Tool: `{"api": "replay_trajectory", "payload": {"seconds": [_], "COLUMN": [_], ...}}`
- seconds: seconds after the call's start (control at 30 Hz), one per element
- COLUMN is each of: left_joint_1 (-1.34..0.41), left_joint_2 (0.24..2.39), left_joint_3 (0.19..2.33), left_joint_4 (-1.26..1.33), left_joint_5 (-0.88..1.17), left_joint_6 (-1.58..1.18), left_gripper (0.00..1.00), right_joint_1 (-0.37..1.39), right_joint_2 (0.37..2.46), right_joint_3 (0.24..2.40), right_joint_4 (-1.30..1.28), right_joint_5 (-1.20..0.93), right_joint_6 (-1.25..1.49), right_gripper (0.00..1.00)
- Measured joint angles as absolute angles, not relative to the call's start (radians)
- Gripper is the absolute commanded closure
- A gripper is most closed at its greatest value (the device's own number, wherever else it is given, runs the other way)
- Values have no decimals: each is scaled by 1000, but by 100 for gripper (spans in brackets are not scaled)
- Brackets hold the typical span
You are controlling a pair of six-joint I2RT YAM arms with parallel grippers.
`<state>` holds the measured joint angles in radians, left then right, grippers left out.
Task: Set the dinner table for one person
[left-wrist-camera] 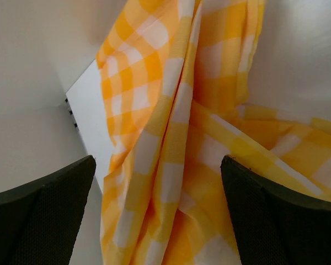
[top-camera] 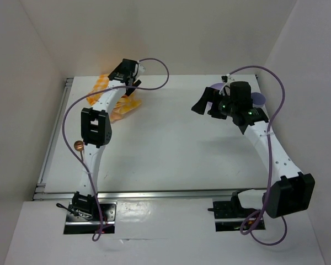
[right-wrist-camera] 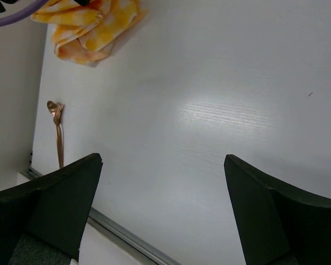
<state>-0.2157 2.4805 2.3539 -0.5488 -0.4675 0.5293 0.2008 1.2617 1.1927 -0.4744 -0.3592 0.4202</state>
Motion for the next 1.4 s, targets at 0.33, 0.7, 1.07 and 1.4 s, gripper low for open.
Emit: {"api": "replay_trajectory", "payload": {"seconds": [0.33,0.7,1.07,1.4], "left_joint_1": [-187,-134,-238,-259], "left_joint_2": [2482,2468,2014,1654], "left_joint_3": [2352,2310,2227,2165], "left_joint_4": [-490,-657,-786,-870], "left_joint_5": [-496,-286,38,373], "left_joint_6": [538,490,376,217], "left_gripper": [23,100,100,100], "right_joint_1": [206,207,207,207], "right_joint_2": [1301,1216,1099,1074], "right_joint_3": [1184,1166,1105,1080], "right_joint_4": [-420,-420,-455,-546], "right_joint_5": [-392,-397,-377,-290], "right_joint_6": [429,429,457,483], "right_gripper": [0,0,0,0]}}
